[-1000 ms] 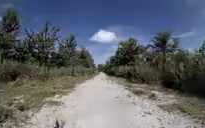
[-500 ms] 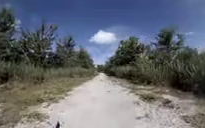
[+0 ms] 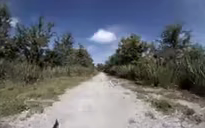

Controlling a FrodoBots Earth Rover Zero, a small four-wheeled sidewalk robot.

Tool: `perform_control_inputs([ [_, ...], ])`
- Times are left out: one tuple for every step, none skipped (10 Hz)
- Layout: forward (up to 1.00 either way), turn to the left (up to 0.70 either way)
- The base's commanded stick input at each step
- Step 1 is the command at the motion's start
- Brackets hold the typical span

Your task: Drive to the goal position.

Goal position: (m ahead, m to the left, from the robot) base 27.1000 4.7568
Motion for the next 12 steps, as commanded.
perform_control_inputs([
  [0.85, 0.0],
  [0.85, 0.0],
  [0.85, 0.0],
  [0.85, 0.0],
  [0.85, 0.0],
  [0.85, 0.0],
  [0.85, 0.0],
  [0.85, 0.0],
  [0.85, 0.0],
  [0.85, 0.0],
  [0.85, 0.0],
  [0.85, 0.0],
])
